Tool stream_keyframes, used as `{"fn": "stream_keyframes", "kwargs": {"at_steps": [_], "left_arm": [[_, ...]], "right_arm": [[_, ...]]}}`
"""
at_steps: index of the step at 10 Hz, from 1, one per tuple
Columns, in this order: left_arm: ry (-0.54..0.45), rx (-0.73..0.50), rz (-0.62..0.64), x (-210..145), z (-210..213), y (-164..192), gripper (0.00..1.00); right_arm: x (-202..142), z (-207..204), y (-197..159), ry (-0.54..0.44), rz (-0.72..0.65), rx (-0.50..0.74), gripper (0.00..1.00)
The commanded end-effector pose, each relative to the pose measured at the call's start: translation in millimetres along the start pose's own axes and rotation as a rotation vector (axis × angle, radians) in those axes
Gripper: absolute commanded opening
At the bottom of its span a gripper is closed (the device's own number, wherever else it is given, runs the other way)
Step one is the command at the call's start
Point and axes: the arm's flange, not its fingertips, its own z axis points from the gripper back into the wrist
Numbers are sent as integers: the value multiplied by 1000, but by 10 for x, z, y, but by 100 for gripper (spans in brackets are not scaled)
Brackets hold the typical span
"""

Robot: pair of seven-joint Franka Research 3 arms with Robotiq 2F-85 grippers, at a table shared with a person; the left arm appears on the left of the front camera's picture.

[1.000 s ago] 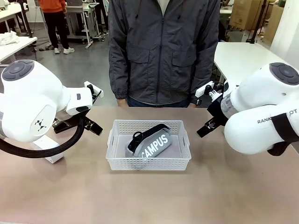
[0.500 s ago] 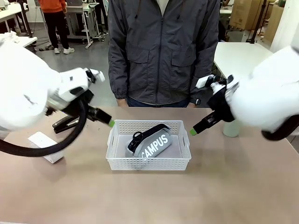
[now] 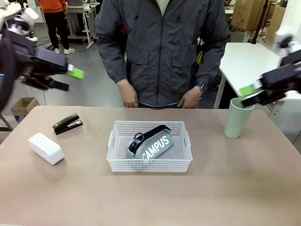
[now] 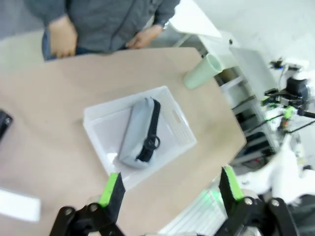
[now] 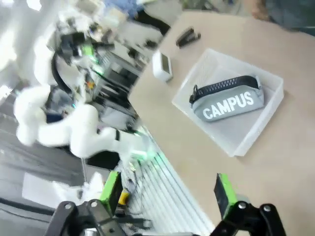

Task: Efficiently arrange items inside the basket to fit them all.
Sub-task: Pick up the Digital clock and place it inside the Organizing basket.

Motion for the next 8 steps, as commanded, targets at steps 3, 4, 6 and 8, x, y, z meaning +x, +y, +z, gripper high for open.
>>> {"fn": "stream_keyframes", "kwargs": {"at_steps": [3, 4, 6, 8], "left_arm": [[-179, -173, 183, -877, 750, 572, 100], [-242, -185, 222, -1028, 869, 741, 100], [-254, -133, 241, -1369, 1044, 1172, 100], [-311, -204, 233, -1785, 1114, 1757, 100]], "right_arm": [[-400, 957, -756, -368, -306, 90, 100], [-528, 1116, -886, -437, -345, 96, 100], [-786, 1324, -1144, -546, -422, 127, 100], [-926, 1351, -1290, -588, -468, 125, 100]]}}
